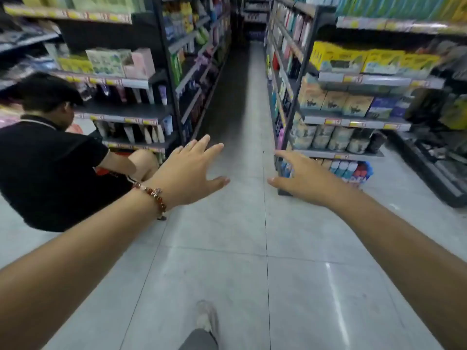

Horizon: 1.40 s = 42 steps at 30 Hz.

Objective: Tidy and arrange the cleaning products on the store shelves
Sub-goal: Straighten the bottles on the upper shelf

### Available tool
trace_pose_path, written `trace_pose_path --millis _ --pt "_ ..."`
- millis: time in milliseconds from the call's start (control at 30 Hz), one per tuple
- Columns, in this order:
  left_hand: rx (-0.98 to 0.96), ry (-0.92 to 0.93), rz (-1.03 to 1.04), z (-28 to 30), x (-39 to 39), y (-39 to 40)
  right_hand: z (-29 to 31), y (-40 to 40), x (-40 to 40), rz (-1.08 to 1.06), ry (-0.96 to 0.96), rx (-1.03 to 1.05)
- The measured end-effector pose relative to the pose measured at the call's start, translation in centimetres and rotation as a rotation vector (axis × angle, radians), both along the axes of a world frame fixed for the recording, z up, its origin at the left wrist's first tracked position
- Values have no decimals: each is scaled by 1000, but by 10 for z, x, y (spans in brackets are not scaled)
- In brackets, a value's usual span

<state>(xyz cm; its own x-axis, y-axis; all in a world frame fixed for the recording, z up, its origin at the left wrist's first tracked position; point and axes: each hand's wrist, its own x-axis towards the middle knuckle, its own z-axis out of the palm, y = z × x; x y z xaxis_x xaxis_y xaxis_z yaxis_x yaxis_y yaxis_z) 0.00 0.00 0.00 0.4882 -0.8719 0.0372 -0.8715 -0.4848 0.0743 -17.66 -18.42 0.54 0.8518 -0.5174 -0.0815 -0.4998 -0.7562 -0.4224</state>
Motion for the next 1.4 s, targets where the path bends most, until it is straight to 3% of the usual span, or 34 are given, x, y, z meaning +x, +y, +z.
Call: trace_pose_path --millis 300,600,800,933,1133,1400 --pt "61 121 88 -91 164 -78 -69 -97 151 -55 59 133" --pt "119 135 -20 -76 330 -240 -75 -232 285 -274 -4 273" --pt "115 94 -99 -76 407 -370 -81 -337 344 -383 -65 231" --pt "126 80 -72 -86 468 -451 -96 -421 412 -329 -110 208" --pt "154 112 58 -81 573 -545 -93 -537 532 -130 -31 214" --pt "120 164 232 -92 696 -603 -90 -651 695 45 40 227"
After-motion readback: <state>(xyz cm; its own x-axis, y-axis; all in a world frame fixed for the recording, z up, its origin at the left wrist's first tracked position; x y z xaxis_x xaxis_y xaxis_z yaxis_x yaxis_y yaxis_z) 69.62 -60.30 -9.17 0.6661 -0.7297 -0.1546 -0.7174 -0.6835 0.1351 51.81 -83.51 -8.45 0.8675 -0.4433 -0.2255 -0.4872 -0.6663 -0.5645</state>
